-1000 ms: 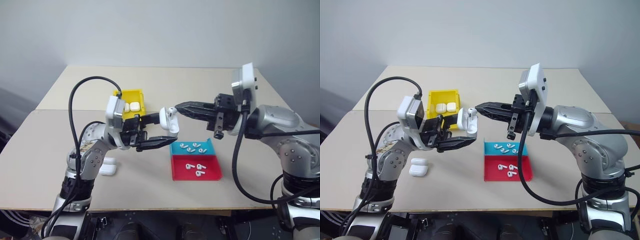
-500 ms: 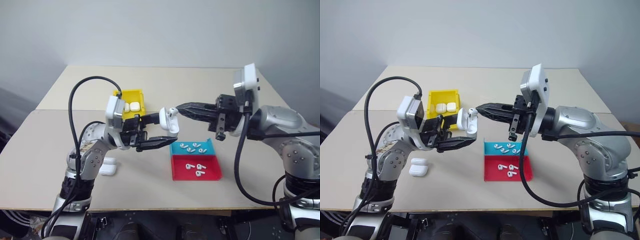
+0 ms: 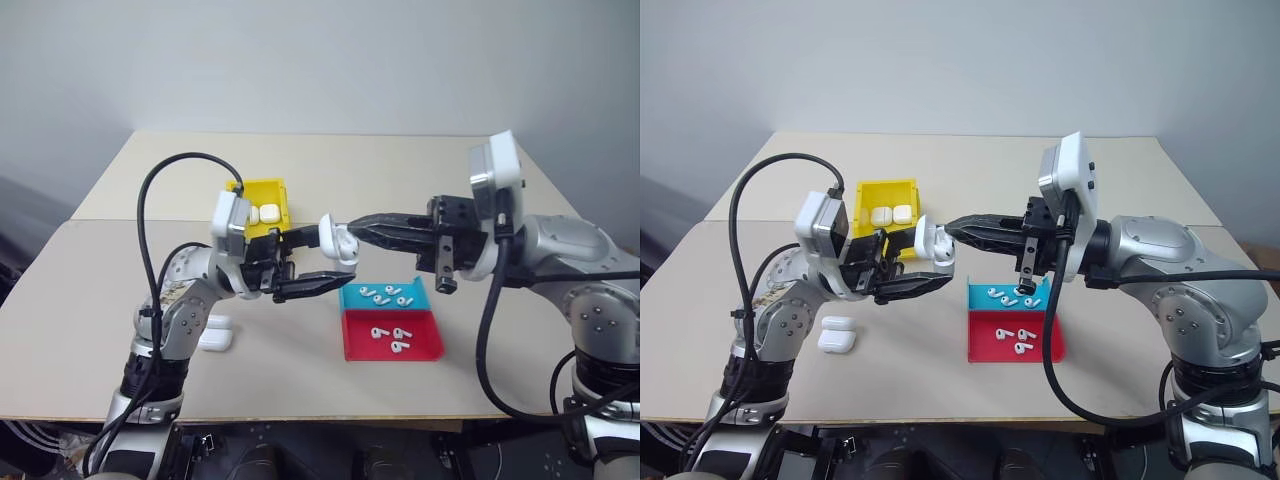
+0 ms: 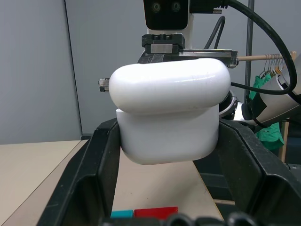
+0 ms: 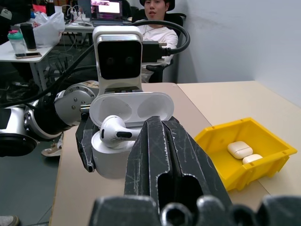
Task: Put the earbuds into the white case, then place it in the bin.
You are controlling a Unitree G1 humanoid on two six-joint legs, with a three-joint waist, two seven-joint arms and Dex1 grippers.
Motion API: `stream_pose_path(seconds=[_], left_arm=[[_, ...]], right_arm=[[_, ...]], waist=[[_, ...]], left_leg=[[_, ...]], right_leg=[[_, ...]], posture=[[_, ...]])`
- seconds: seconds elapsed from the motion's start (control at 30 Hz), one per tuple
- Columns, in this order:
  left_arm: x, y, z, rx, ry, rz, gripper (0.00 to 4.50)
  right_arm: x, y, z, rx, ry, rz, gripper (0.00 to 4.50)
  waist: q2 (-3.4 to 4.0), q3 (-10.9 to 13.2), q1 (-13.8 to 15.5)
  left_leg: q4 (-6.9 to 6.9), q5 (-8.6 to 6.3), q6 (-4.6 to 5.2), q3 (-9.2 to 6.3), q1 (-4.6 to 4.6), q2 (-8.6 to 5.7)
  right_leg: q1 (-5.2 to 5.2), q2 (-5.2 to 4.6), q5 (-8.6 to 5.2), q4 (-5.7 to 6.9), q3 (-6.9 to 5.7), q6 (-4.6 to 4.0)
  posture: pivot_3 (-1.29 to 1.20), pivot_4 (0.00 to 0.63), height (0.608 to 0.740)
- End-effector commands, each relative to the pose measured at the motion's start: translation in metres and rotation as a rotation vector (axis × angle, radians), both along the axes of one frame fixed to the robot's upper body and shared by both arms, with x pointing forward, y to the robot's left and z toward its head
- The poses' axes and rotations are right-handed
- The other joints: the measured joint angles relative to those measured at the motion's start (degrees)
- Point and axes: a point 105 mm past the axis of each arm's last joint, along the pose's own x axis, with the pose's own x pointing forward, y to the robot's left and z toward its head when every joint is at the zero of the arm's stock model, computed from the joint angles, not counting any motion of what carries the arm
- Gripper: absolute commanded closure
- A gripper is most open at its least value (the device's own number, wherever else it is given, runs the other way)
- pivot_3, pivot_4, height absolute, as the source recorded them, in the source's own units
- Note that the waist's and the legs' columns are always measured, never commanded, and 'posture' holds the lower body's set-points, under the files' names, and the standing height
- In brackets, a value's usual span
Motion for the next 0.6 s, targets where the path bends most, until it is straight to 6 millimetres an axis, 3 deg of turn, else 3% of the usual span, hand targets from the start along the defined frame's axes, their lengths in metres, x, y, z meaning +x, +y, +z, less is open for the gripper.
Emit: stream_pose_path(seconds=[0.03, 0.33, 0.6], left_arm=[[-0.003, 0.000, 0.007, -0.020, -0.039, -0.005, 1.71], [0.004, 0.003, -0.001, -0.032, 0.015, 0.011, 1.71], [0.018, -0.003, 0.001, -0.037, 0.030, 0.025, 1.71]], right_arm=[[-0.002, -0.004, 0.008, 0.007, -0.038, -0.023, 4.42], [0.005, -0.027, 0.022, -0.009, -0.078, -0.078, 4.42], [-0.015, -0.020, 0.005, -0.090, -0.071, 0.068, 4.42]], waist=[[0.00, 0.00, -0.01], [0.00, 0.00, 0.01], [-0.01, 0.01, 0.03]], left_leg=[[0.00, 0.00, 0.00, 0.00, 0.00, 0.00], [0.00, 0.00, 0.00, 0.00, 0.00, 0.00], [0.00, 0.00, 0.00, 0.00, 0.00, 0.00]], right_leg=[[0.00, 0.00, 0.00, 0.00, 0.00, 0.00], [0.00, 0.00, 0.00, -0.01, 0.00, 0.00], [0.01, 0.00, 0.00, -0.01, -0.01, 0.00]], posture=[[0.00, 0.150, 0.740], [0.00, 0.150, 0.740], [0.00, 0.150, 0.740]])
